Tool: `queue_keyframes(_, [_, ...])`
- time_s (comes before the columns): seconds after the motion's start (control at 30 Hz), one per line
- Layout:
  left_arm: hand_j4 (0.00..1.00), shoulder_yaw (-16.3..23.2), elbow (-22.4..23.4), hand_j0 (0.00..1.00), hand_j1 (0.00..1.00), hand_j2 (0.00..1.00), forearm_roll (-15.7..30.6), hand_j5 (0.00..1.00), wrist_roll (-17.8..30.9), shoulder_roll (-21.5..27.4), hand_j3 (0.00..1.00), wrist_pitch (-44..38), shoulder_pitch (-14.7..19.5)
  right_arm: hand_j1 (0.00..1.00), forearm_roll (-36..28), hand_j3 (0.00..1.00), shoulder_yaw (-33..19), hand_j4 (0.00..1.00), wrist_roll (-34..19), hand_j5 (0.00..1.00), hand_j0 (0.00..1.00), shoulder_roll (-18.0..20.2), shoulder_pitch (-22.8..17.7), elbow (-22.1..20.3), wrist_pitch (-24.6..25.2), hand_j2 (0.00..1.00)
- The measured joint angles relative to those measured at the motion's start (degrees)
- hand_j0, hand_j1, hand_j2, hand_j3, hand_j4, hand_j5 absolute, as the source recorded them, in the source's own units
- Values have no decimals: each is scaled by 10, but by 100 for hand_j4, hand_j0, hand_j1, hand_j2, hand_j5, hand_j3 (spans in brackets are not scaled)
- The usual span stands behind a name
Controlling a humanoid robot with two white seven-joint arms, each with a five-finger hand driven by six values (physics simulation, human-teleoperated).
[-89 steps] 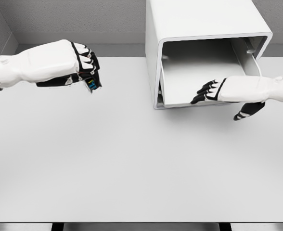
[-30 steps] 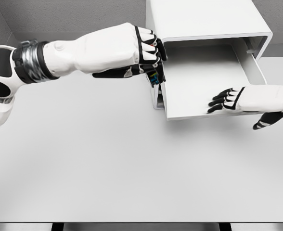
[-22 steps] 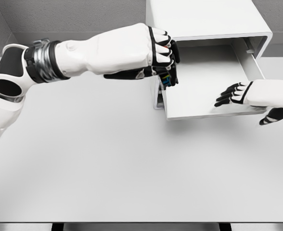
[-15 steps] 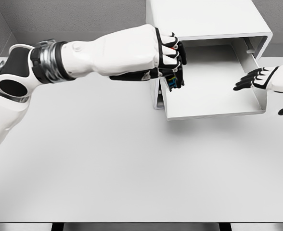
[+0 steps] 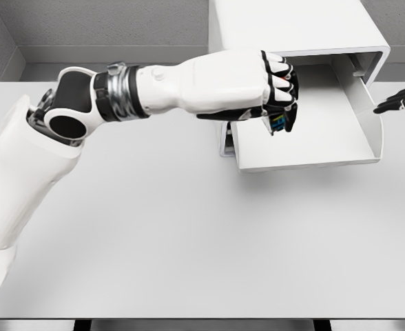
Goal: Slide open multi-storey tabletop storage cabinets and put open load switch and slide close multi-storey tabletop storage cabinets
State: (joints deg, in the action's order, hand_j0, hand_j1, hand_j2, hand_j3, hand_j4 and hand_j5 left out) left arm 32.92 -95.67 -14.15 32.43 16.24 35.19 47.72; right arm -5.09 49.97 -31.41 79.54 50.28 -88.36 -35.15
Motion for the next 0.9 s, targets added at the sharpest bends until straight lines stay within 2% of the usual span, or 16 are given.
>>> queue_keyframes(0.27, [40, 1, 28, 40, 40, 40, -45, 40, -1, -26, 40, 0, -1, 100, 0, 100, 0, 100, 1, 100, 100, 2, 0, 16, 0, 100])
queue_keyframes(0.6, [40, 2, 45, 40, 40, 40, -54, 40, -1, -41, 40, 0, -1, 100, 0, 100, 1, 100, 0, 100, 100, 3, -2, 17, 0, 100])
queue_keyframes(0.9, [40, 13, 60, 40, 40, 40, -56, 40, -10, -46, 40, 0, 0, 100, -1, 100, 6, 100, 0, 100, 100, 36, -47, 19, 0, 100])
